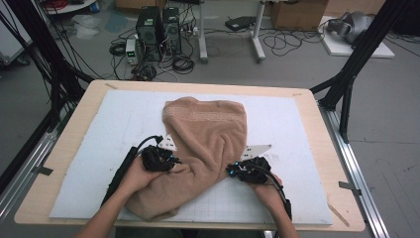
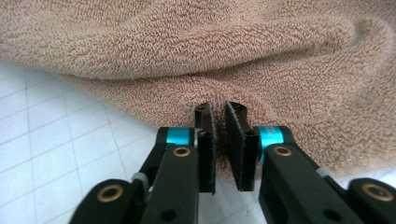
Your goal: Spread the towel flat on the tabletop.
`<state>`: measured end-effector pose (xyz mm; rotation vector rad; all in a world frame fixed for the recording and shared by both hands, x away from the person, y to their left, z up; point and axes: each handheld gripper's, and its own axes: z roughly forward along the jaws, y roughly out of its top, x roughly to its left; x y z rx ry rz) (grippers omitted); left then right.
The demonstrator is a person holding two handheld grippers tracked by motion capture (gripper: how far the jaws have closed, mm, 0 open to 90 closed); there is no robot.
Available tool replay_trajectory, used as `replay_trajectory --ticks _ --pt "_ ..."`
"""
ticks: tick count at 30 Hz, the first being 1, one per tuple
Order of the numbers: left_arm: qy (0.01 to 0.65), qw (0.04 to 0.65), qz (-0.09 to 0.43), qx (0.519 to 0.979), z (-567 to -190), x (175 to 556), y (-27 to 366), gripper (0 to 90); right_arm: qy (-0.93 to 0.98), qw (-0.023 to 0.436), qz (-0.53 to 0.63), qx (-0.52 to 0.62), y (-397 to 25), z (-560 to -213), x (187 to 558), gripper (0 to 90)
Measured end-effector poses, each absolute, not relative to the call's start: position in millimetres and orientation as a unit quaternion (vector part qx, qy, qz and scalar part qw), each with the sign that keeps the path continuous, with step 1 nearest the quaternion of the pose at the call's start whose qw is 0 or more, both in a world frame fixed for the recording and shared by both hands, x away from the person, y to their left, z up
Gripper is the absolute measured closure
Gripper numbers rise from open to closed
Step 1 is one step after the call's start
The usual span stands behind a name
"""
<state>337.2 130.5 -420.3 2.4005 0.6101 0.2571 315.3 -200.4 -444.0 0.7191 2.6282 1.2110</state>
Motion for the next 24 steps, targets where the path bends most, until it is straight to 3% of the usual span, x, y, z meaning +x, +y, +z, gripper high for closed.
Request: replay_trajectory --ticks 8,14,20,24 --pt "0.307 0.381 0.147 0.86 -398.6 348.9 173.0 85.1 0.867 0.113 0.415 0.251 -220.3 -412.9 328.2 84.8" --pt "0.358 0.379 0.196 0.831 -397.3 362.8 193.1 85.0 0.86 0.139 0.411 0.27 -225.1 -395.6 345.1 84.7" --pt "0.38 0.373 0.193 0.824 -405.3 374.0 198.8 84.8 0.854 0.134 0.407 0.296 -222.4 -398.1 367.9 84.3" --pt "0.381 0.373 0.185 0.826 -404.7 372.3 199.0 79.8 0.857 0.125 0.407 0.29 -216.1 -399.9 369.1 77.4"
